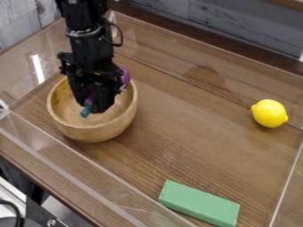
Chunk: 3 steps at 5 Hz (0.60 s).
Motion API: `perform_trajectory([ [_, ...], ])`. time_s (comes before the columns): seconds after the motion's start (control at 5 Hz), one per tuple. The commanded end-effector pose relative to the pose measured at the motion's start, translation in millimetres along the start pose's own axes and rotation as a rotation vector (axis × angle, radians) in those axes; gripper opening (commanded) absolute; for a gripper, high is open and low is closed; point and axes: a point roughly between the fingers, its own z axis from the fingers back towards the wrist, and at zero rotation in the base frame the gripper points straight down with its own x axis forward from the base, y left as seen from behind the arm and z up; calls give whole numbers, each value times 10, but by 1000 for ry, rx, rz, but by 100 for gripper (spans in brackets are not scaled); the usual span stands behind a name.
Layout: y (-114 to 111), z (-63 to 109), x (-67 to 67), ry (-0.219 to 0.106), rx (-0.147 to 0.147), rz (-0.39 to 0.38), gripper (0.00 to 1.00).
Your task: Put the purple eggplant in the brown bowl
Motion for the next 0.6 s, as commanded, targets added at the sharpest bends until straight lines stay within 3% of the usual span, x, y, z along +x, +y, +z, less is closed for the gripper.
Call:
perform_trajectory([
  [0.0,81,-1,17,-31,15,3,0],
  [0.4,115,-80,5,-23,17,14,0],
])
